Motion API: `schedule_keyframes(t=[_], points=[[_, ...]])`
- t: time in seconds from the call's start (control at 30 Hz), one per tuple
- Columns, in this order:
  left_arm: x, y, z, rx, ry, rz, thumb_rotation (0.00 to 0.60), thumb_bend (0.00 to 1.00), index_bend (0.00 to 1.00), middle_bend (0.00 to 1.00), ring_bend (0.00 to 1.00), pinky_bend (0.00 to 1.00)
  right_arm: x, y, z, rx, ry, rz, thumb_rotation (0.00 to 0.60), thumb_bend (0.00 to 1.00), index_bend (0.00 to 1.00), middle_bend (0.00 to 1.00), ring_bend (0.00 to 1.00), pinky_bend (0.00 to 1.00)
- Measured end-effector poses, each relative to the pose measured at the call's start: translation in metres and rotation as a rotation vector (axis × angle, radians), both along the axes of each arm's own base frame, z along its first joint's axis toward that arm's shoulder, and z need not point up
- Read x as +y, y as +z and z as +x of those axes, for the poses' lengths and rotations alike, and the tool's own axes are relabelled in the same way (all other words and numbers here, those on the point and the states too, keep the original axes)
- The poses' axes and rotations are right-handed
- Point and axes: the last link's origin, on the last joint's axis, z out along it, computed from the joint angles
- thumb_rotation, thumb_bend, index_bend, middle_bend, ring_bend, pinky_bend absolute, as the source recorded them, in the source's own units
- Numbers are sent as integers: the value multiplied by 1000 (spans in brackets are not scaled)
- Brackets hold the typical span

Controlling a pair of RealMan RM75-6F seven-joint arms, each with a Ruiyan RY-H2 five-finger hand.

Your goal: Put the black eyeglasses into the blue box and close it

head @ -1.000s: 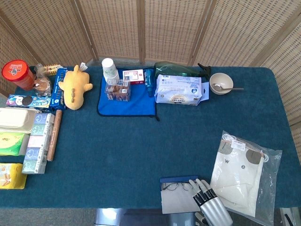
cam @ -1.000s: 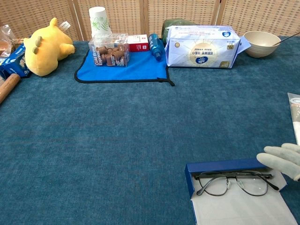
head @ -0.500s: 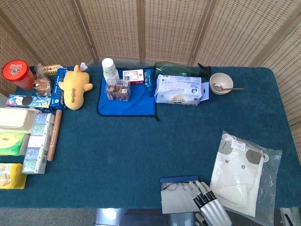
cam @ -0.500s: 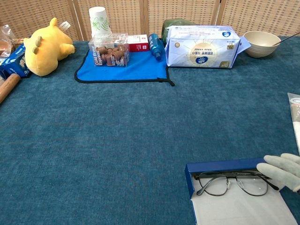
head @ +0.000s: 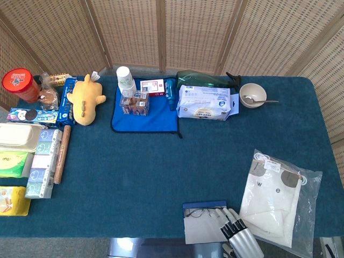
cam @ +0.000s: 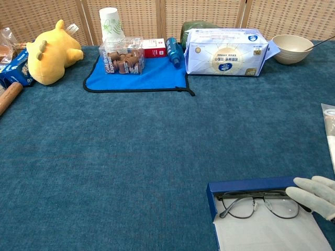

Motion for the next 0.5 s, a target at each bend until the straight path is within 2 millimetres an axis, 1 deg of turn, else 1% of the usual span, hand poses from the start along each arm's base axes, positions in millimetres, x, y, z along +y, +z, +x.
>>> schedule_keyframes(t=[0.5], points=[[-9, 4, 5, 8, -15, 17, 529, 319, 37, 1, 0, 0, -2, -11, -7, -48, 10, 3, 564, 117, 0, 44, 0, 153]])
